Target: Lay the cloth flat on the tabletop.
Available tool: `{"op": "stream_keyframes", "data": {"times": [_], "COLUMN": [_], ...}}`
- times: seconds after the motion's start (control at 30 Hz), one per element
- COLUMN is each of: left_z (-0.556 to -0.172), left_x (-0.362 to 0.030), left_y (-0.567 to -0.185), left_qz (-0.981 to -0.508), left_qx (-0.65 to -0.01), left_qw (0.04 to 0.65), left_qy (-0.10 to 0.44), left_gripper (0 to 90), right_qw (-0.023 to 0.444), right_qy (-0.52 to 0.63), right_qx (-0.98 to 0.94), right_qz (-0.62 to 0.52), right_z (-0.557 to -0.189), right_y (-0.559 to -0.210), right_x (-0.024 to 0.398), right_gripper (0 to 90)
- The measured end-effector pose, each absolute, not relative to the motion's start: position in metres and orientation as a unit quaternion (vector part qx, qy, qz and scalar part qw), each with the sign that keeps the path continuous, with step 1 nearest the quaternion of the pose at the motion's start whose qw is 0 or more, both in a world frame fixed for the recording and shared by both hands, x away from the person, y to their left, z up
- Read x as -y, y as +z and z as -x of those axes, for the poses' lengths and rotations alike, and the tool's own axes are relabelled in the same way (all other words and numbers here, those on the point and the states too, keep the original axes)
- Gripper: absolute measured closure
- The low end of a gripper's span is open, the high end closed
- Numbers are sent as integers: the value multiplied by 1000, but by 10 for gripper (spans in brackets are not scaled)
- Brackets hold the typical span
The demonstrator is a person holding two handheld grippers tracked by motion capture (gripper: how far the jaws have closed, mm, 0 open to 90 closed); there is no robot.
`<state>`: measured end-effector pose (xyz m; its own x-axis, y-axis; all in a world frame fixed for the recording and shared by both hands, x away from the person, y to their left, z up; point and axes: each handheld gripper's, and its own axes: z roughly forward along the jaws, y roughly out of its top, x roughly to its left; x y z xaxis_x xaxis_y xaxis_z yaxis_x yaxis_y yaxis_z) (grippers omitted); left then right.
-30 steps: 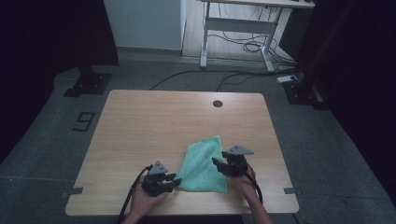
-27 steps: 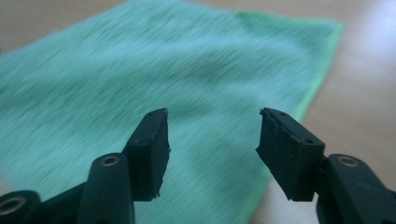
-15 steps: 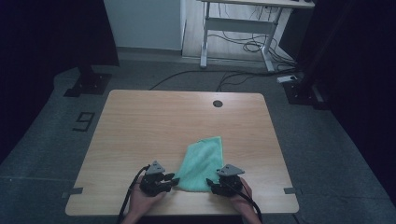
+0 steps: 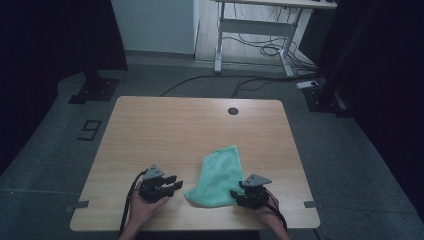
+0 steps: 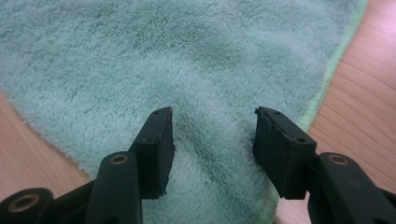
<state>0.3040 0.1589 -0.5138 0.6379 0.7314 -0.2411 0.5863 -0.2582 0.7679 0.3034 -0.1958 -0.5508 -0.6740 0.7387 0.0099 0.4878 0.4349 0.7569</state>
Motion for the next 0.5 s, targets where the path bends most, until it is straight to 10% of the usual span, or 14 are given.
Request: {"op": "stream_keyframes", "data": {"times": [0.5], "left_z": [-325], "left_x": [-117], "left_y": [-510], "left_qz": [-809], "left_qx": [-393], "left_qw": [431], "left_qy": [77], "left_gripper": [583], "right_qw": [164], "right_qy": [438], "right_qx": [-796], "right_qz": [-383], "right_z": [-312], "right_y": [-516], "right_x": [195], "right_gripper": [402]}}
